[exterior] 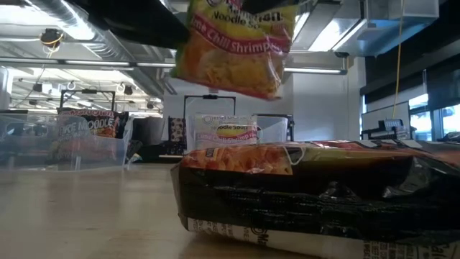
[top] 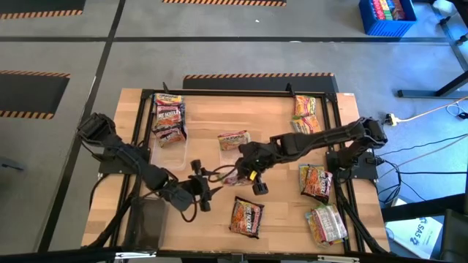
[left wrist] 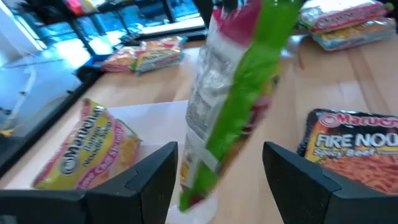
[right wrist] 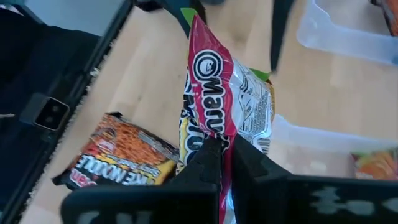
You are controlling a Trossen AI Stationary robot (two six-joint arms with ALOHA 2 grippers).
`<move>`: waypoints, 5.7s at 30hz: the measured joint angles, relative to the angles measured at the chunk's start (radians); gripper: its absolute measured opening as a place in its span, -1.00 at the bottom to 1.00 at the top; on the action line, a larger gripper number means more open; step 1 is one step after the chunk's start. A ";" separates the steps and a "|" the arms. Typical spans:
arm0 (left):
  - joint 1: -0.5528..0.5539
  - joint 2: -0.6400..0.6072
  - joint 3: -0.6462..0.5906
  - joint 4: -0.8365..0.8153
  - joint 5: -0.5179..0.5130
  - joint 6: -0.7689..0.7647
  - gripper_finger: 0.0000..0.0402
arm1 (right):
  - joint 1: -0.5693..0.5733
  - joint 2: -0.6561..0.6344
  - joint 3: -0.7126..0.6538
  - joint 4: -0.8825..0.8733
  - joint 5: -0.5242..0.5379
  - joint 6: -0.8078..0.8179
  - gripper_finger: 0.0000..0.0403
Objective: Sort Maruchan noodles
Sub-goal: Put the green noodle pack into the right transparent bin
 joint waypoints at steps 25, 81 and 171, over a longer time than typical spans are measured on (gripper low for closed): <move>0.068 0.000 0.000 0.043 0.228 0.037 -0.34 | 0.012 0.007 -0.001 0.118 0.001 -0.001 -0.90; 0.107 0.002 -0.149 0.342 0.214 -0.143 -0.34 | 0.109 -0.330 -0.854 1.125 0.341 0.136 0.55; 0.081 -0.096 -0.198 0.020 0.225 -0.201 0.07 | -0.286 0.032 -0.707 1.248 0.063 -0.095 -0.57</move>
